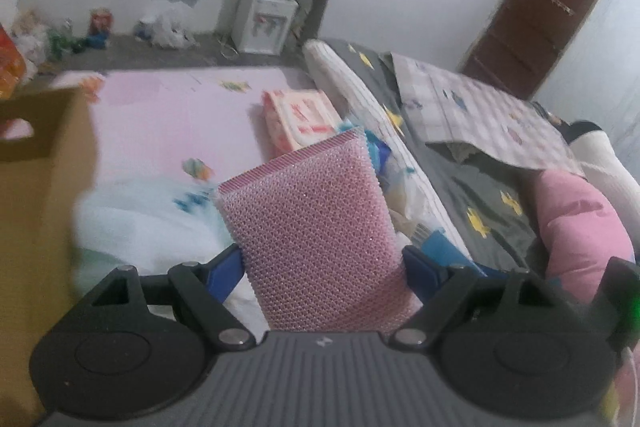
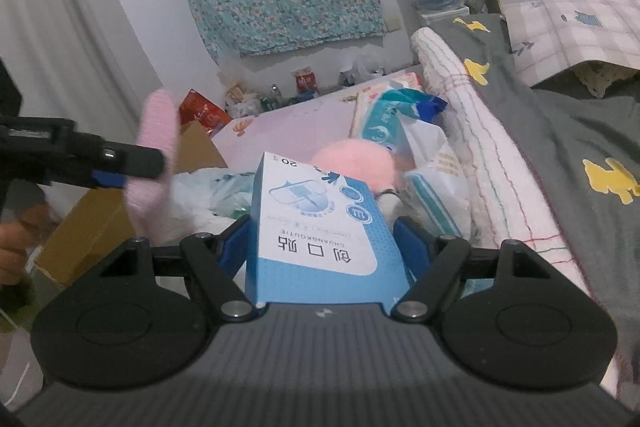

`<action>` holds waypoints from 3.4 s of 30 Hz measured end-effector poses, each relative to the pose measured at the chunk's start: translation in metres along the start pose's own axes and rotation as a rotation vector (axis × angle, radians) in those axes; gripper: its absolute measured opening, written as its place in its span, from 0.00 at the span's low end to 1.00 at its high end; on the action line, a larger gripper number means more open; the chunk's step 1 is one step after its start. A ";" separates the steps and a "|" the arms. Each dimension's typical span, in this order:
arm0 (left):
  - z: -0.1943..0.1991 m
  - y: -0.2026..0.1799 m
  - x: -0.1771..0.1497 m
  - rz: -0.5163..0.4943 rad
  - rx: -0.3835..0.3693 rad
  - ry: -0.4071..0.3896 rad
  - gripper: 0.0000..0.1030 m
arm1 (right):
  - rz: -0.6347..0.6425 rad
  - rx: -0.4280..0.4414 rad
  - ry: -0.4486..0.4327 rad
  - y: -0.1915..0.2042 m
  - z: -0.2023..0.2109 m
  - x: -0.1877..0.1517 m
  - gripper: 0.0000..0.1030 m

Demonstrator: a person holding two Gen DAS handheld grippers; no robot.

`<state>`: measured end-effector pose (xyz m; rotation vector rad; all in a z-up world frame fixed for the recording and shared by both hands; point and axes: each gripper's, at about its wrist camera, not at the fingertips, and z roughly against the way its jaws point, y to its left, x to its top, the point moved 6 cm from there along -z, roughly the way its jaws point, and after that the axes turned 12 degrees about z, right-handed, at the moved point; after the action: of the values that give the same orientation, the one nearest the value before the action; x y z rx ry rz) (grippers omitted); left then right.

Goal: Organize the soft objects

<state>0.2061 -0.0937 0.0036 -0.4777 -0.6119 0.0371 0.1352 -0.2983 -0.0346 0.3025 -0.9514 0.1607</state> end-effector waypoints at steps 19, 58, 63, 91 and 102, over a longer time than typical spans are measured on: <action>0.108 0.215 0.079 0.173 0.347 -0.172 0.83 | 0.115 0.362 -0.025 0.202 -0.103 0.150 0.73; -0.022 0.363 0.120 -0.040 0.651 0.055 0.90 | 0.094 0.159 0.358 0.327 -0.393 0.146 0.81; -0.015 0.365 0.124 0.003 0.655 0.062 0.94 | 0.035 0.207 0.294 0.312 -0.359 0.162 0.81; -0.052 0.319 0.092 0.285 0.442 0.203 0.75 | -0.099 0.279 0.045 0.201 -0.142 0.149 0.81; -0.076 0.321 0.111 0.199 0.459 0.100 0.80 | -0.135 0.236 0.065 0.178 -0.140 0.130 0.81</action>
<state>0.3733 0.1796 -0.1321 -0.0924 -0.4374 0.3341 0.2705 -0.0842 0.0285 0.5745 -0.8454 0.1585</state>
